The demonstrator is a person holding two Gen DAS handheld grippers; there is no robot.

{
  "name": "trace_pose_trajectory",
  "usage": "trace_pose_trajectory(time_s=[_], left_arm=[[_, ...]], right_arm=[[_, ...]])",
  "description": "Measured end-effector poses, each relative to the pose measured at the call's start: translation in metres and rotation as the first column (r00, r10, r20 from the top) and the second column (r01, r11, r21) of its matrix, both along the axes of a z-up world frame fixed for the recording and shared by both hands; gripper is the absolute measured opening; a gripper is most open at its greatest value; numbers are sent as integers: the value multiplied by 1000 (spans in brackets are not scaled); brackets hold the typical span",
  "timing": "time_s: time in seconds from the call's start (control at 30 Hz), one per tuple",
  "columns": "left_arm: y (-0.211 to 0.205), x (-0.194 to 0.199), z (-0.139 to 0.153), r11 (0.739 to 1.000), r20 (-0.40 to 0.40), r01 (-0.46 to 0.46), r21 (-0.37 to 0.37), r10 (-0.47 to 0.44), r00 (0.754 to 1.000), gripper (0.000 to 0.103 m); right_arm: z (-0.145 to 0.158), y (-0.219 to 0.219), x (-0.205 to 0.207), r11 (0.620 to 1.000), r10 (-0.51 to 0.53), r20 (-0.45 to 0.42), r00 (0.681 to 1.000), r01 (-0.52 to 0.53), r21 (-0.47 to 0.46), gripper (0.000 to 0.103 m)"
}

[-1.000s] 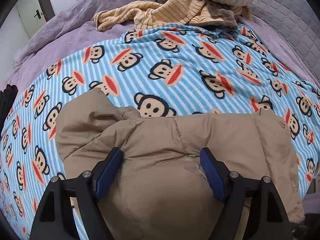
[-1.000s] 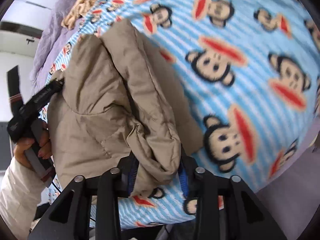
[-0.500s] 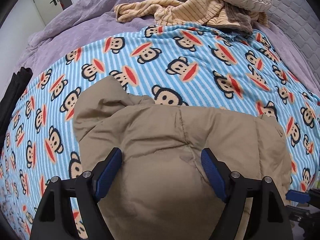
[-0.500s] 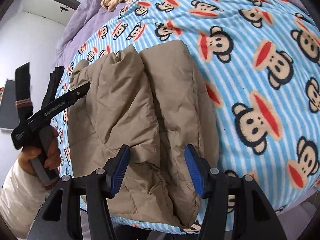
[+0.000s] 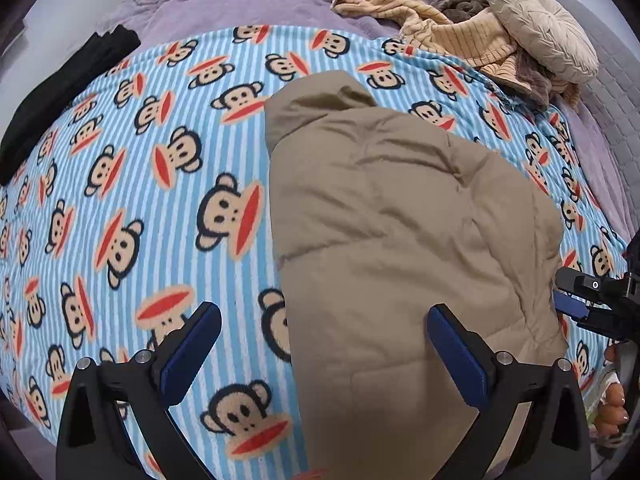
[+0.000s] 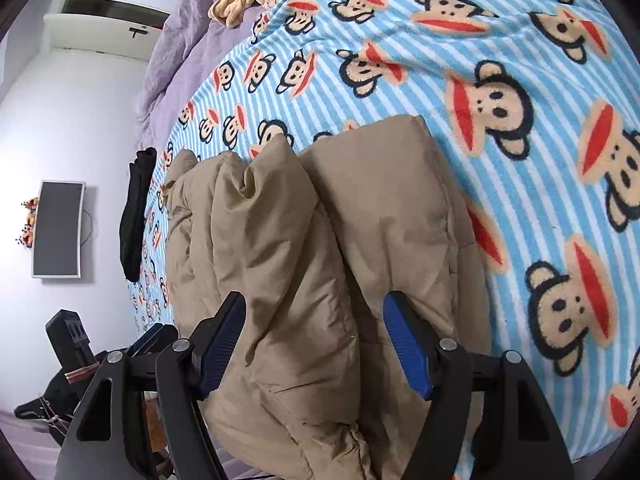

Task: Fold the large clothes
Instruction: 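Press the folded beige bundle flat with both tools open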

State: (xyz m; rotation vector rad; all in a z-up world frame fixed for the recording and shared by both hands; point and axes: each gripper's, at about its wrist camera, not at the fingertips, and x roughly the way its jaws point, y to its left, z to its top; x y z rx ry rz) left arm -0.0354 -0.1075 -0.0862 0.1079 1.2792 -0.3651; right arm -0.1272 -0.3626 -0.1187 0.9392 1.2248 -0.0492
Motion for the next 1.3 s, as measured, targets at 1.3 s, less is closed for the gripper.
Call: trace_pose_trajectory(time_s=[1.3], left_arm=[[43,-28,-14,997,-79,55,-47,-59,995,103]], right_arm=[[42,44,-81,958,-79,-61,995,59,-281,101]])
